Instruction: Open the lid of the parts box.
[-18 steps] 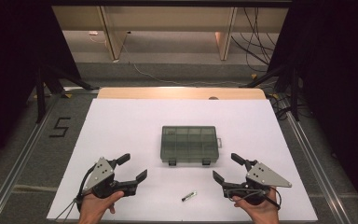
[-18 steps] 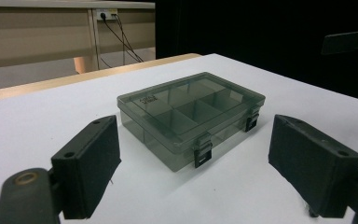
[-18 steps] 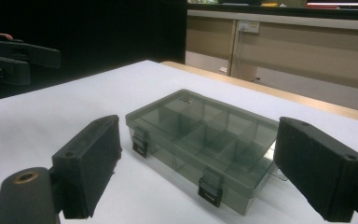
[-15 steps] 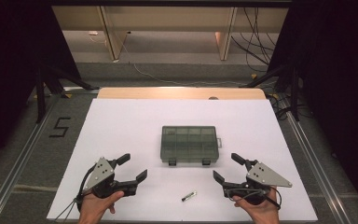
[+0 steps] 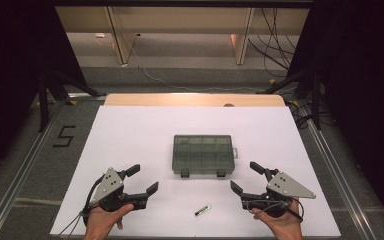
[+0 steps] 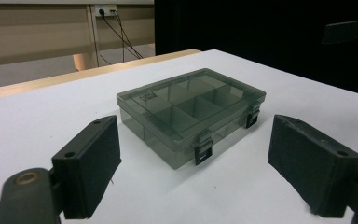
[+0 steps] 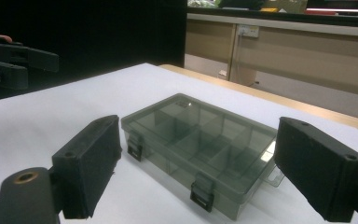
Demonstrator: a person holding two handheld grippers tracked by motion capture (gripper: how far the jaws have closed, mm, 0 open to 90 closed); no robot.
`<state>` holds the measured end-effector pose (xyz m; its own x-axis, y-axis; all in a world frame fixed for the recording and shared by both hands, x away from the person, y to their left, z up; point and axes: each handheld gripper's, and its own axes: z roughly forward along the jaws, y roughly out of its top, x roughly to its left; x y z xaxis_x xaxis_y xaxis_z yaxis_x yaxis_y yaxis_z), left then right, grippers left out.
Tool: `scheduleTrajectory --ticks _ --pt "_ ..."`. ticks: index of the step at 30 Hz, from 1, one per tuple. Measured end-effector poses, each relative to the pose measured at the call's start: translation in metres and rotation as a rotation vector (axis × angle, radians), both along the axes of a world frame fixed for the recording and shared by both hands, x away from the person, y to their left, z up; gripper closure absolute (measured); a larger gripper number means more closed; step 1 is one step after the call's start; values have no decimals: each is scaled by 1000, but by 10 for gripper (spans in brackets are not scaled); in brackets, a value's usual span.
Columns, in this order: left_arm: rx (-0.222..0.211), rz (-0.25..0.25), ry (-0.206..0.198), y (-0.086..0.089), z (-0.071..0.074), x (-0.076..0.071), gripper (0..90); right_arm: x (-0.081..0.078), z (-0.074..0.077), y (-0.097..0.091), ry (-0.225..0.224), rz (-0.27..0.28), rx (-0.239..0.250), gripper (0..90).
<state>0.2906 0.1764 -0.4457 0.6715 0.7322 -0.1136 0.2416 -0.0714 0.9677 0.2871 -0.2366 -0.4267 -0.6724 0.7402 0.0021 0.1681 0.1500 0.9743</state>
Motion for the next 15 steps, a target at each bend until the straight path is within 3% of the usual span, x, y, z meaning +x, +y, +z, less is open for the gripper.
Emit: scheduleTrajectory --ticks 3,5,9,11,12,15 --pt "-2 -8 13 -1 0 1 161 3 3 -1 6 11 -12 158" --pt "11 -25 23 -4 -1 3 161 7 8 -2 -14 6 -32 157" --pt "33 -43 32 -10 4 13 178 18 18 -7 -11 68 -71 158" --pt "34 -48 36 -12 6 16 177 22 19 -7 -38 61 -79 158" --pt "52 -38 35 -12 8 18 187 28 21 -10 -29 52 -109 158" --pt "82 -14 39 -13 10 27 202 34 23 -13 -30 38 -133 159"
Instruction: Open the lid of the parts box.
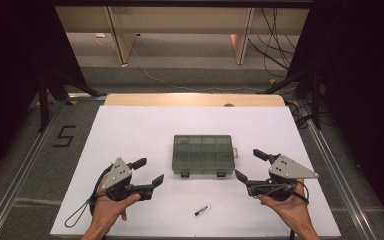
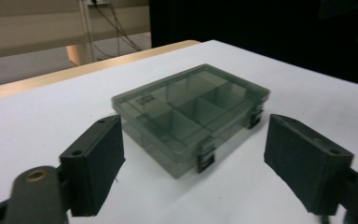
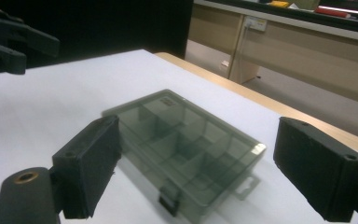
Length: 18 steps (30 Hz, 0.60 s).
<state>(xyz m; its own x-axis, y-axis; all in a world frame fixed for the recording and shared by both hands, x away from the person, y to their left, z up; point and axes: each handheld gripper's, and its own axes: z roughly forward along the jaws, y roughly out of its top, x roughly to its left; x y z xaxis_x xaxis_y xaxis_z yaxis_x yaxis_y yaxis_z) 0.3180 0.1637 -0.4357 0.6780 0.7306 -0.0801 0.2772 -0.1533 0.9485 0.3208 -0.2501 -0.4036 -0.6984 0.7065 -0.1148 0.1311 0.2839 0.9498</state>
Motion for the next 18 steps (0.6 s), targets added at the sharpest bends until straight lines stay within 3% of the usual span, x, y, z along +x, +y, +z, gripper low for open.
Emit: scheduleTrajectory --ticks 2,4,6,9,12,14,16,18 --pt "1 6 18 -1 0 8 199 11 1 -4 1 11 -25 168" --pt "38 12 43 -2 1 18 197 17 1 -6 9 12 -43 167" --pt "55 22 38 -2 1 23 200 19 1 -6 8 10 -47 168" --pt "117 22 39 -3 -1 34 207 31 -1 -9 23 17 -34 173" --pt "124 46 71 -3 -3 46 220 37 -3 -8 30 11 -41 173" --pt "142 32 94 -4 -4 54 228 41 -5 -8 46 10 -46 184" --pt "170 23 130 -5 -7 67 273 53 -4 -10 51 8 -23 236" --pt "169 29 145 -6 -7 70 287 59 -4 -11 52 -2 -14 279"
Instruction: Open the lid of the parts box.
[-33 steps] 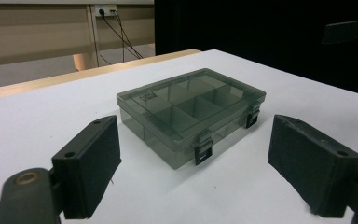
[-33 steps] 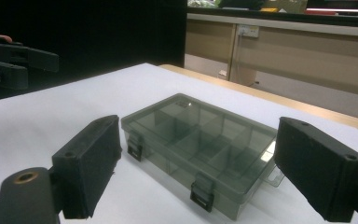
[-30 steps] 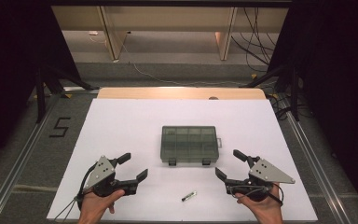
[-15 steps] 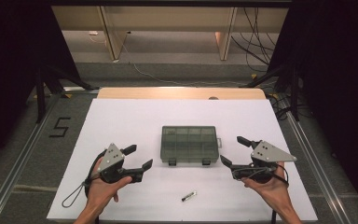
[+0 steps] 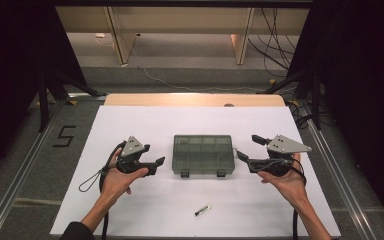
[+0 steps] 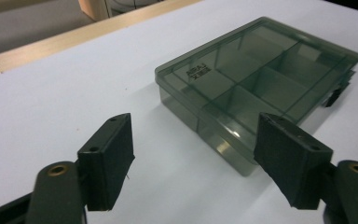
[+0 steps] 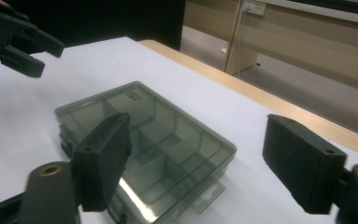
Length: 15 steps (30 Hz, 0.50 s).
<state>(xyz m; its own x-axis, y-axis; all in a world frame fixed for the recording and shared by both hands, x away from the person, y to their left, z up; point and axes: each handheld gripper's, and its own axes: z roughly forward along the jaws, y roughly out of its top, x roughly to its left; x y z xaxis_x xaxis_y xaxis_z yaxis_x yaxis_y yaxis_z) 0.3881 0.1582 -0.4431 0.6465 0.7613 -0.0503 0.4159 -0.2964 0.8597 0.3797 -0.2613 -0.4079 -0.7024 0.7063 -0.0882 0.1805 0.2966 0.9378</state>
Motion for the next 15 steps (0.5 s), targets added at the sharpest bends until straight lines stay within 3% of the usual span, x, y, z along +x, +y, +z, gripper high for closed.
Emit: scheduleTrajectory --ticks 2,3,4,5,7,8,9,10,12,13,15 --pt "0 -7 20 0 -2 8 309 4 -1 0 4 12 18 310" --pt "10 0 21 -1 -3 12 309 6 -1 -1 28 14 14 329" --pt "27 -13 39 0 -6 17 334 13 -3 -1 19 10 -1 379" --pt "5 -1 39 -3 -8 18 339 15 -4 -1 14 11 -11 400" --pt "6 0 34 -4 -10 19 362 17 -6 1 27 5 -7 426" --pt "13 -4 36 -6 -12 21 362 17 -6 1 27 5 -7 426" --pt "17 -7 42 -9 -14 22 388 20 -9 3 55 14 -31 446" --pt "41 -26 40 -9 -14 24 398 21 -10 3 55 13 -41 456" --pt "39 -28 41 -10 -15 24 438 22 -12 4 38 10 -51 473" --pt "-29 63 121 -17 -18 19 443 23 -13 4 61 20 -61 504" --pt "-30 68 129 -18 -20 20 463 24 -14 3 45 22 -66 524"
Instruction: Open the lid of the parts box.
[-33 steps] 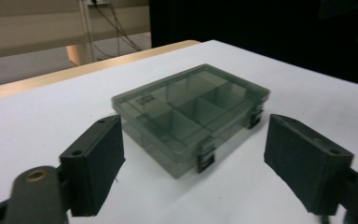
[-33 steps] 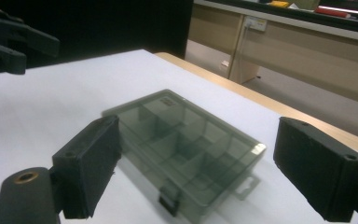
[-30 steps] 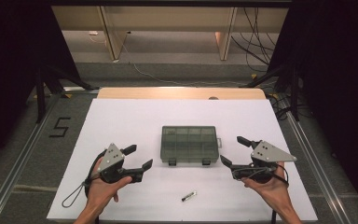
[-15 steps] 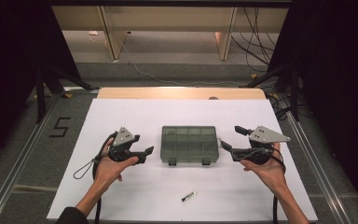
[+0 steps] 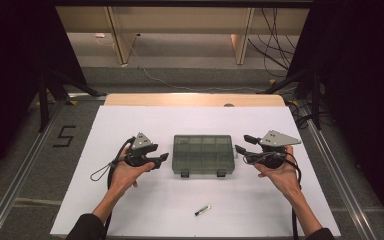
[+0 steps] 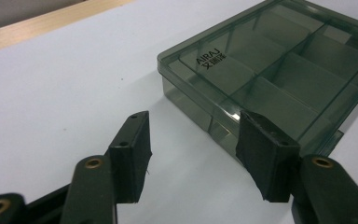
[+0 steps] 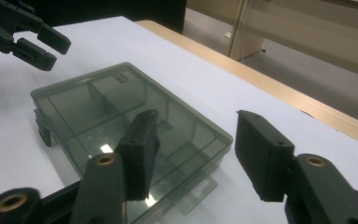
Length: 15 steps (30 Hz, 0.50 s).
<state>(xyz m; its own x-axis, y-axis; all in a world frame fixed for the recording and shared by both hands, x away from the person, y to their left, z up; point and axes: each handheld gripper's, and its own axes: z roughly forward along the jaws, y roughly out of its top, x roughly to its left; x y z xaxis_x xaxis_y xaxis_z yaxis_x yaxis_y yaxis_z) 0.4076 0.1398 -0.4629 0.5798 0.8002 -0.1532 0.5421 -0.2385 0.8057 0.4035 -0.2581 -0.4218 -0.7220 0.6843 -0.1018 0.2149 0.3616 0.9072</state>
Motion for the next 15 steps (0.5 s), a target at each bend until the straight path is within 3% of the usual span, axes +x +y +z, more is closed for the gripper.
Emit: scheduleTrajectory --ticks 2,3,4,5,7,8,10,11,12,13,15 --pt "14 12 10 -2 -4 2 540 1 -3 -2 17 -6 -27 592" --pt "95 -134 -81 5 -5 12 564 1 -3 -3 30 -8 -34 611" --pt "95 -134 -81 5 -5 12 589 1 -4 -3 39 -3 -40 637" --pt "124 -162 -71 6 -5 14 620 3 -6 -4 29 2 -51 660" --pt "131 -166 -72 4 -8 15 638 3 -7 -4 43 4 -65 684" --pt "112 -163 -64 2 -10 16 661 3 -8 -5 53 7 -85 714" --pt "126 -188 -51 1 -13 17 708 5 -12 -6 63 14 -106 762" --pt "132 -187 -54 -1 -15 16 736 6 -15 -7 78 13 -115 791" --pt "128 -171 -24 -3 -15 13 766 6 -16 -9 81 14 -125 810" --pt "135 -178 -32 -2 -15 12 809 7 -21 -11 102 22 -133 845" --pt "124 -172 -16 -2 -15 11 837 8 -23 -12 96 27 -141 858"
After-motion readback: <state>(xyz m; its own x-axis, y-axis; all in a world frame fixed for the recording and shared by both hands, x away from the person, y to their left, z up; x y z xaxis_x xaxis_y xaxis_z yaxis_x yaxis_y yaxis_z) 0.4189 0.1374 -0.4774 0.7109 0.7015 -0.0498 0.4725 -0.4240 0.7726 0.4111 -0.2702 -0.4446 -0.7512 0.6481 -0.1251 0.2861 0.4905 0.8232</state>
